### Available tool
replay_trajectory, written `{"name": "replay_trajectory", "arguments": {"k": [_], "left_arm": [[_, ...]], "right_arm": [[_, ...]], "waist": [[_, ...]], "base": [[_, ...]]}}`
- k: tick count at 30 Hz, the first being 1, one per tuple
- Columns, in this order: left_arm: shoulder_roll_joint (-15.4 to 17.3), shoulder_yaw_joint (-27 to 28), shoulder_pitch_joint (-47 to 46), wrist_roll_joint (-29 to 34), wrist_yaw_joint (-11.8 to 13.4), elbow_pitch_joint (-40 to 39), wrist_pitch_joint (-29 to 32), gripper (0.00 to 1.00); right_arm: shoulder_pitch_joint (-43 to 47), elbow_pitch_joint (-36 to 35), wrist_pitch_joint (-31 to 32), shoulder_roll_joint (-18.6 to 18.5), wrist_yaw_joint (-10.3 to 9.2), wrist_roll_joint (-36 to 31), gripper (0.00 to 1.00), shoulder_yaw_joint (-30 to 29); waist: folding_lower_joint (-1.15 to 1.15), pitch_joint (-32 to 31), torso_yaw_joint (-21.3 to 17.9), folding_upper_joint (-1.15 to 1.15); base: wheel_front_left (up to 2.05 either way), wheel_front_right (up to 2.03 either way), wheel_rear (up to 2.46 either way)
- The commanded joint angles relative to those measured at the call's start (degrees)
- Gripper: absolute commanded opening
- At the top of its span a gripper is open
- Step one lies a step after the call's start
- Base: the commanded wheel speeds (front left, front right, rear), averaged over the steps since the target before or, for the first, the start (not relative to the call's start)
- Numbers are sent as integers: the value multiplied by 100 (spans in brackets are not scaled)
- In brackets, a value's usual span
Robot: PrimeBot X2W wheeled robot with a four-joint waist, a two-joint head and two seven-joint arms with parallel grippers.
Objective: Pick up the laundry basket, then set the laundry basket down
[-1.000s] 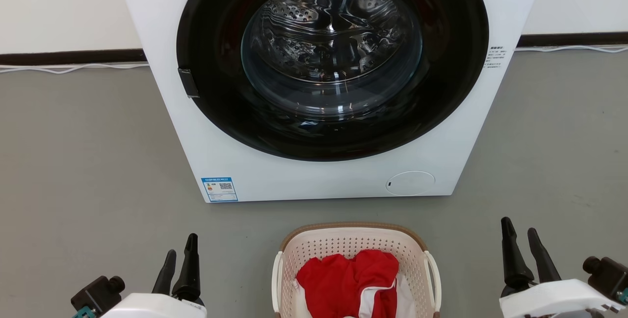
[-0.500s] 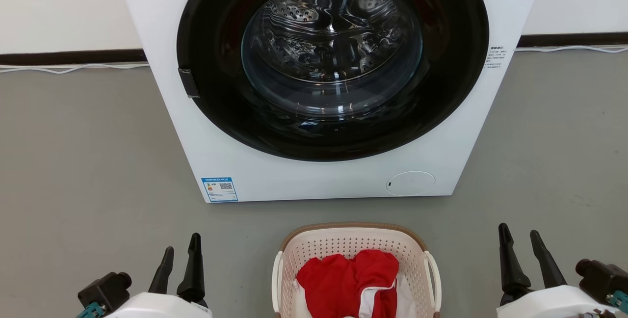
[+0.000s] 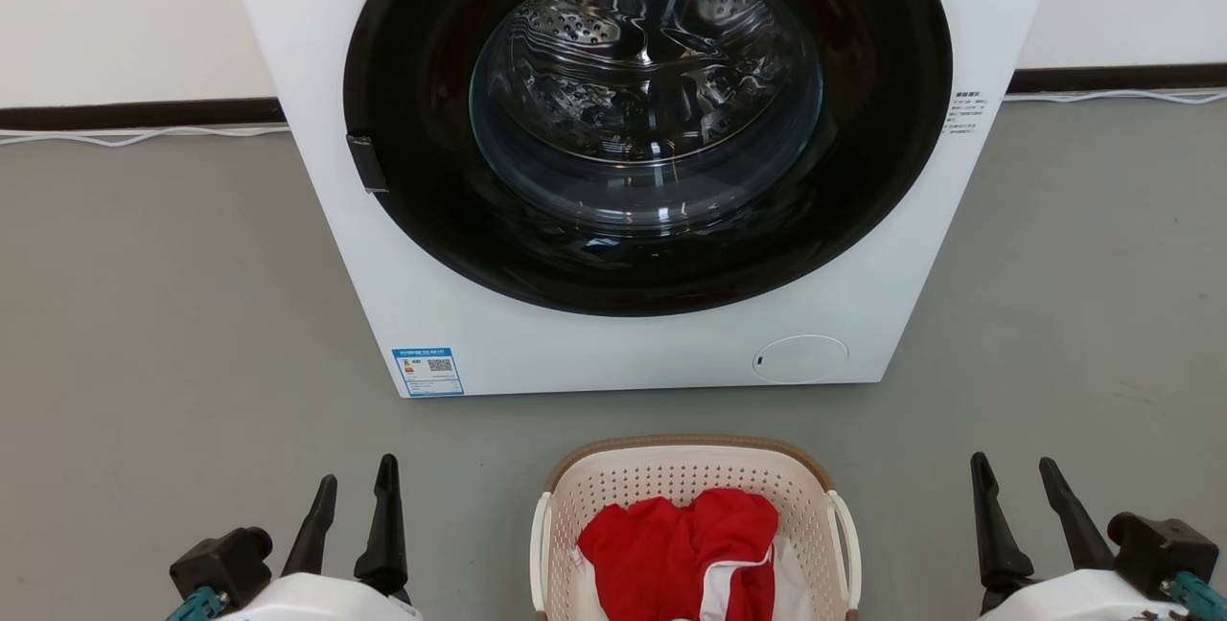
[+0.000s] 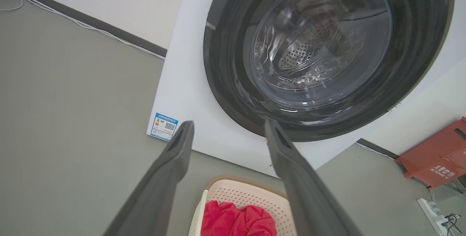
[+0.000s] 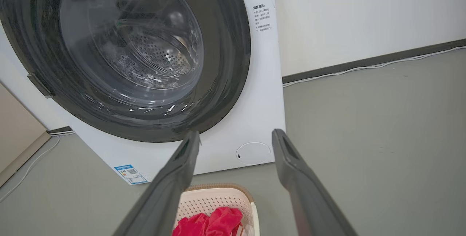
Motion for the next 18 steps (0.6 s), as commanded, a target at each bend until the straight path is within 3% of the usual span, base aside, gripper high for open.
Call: {"name": "replay_trajectory", "arguments": {"k": [1,18], "left_arm": [[60,120,-211,190,43,-121,-95,100],[74,86,-210,1153,100,-90,-374,100]], "right_arm": [[-299,-98,-128,-123,36,-189,100,123],[-391,23,-407,-204,42,-1306,100,180]], "waist": [[0,-1,2,0],[0,-15,22,0]], "base": [[0,0,0],[0,0,0]]}}
